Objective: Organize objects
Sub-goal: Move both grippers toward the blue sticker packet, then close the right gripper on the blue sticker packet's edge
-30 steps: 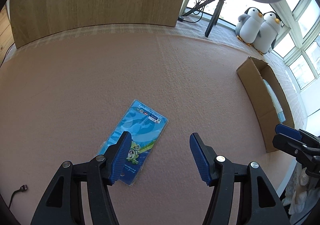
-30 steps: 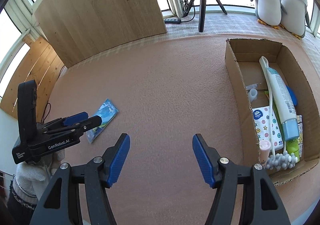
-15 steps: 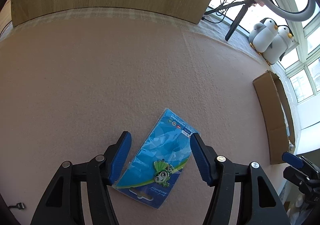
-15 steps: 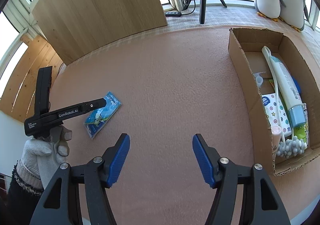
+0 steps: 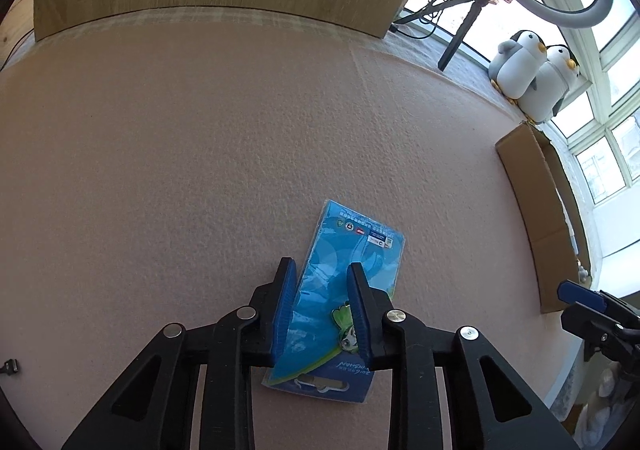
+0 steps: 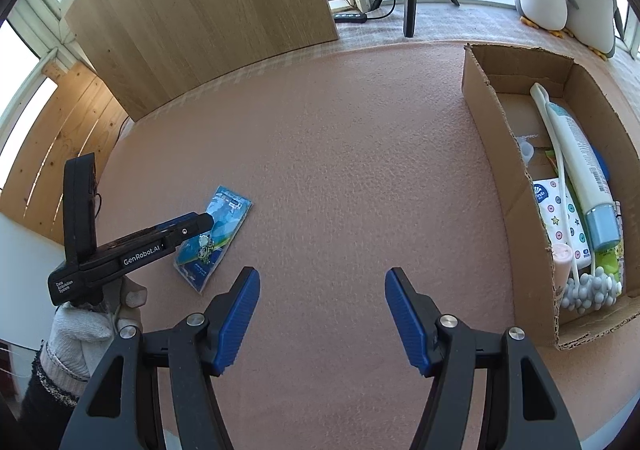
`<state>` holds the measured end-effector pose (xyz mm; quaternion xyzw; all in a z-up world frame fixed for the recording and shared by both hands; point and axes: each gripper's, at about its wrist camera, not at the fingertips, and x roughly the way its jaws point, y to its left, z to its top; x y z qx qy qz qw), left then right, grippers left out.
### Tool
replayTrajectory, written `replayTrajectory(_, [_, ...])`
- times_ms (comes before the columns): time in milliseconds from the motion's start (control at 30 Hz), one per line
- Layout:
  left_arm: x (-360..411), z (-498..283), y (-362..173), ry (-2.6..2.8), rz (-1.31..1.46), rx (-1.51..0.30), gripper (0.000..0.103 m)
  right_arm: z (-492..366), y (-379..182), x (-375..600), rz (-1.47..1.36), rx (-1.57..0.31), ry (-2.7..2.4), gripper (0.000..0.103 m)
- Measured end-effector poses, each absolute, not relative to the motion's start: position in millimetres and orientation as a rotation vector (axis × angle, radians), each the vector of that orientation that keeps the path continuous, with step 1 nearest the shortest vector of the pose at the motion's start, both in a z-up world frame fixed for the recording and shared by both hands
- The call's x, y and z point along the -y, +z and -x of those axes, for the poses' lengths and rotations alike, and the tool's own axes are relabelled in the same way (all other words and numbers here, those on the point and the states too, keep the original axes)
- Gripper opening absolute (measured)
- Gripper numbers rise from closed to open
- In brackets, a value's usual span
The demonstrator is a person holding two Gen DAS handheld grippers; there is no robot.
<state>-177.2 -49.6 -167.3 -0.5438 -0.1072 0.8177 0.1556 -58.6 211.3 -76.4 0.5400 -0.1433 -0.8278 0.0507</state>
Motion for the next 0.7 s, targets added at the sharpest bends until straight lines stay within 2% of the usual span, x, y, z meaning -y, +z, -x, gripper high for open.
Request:
replayTrajectory(167, [23.7,145.1,-167.5,2.346,1.514,0.245,0.028,58.8,-83.6,-211.6,-1.655,0.443,-2.490,0.061])
replayTrajectory(433, [-3.3,103.8,-168.5,2.304,1.526,0.351,0.029,58.9,-94.1,-216.8,-1.677,0.478,-2.449,0.061])
replayTrajectory(600, [-5.2,90.9,-166.9,2.249,1.543,0.400,0.037,58.2,-103.9,-212.9,-1.698,0.484,-2.398,0.061])
replayTrajectory(700, [-4.8,87.0,-164.9,2.221,1.552,0.407,0.049,59.4,-110.3,-205.5,-1.711,0.474,-2.359,0.061])
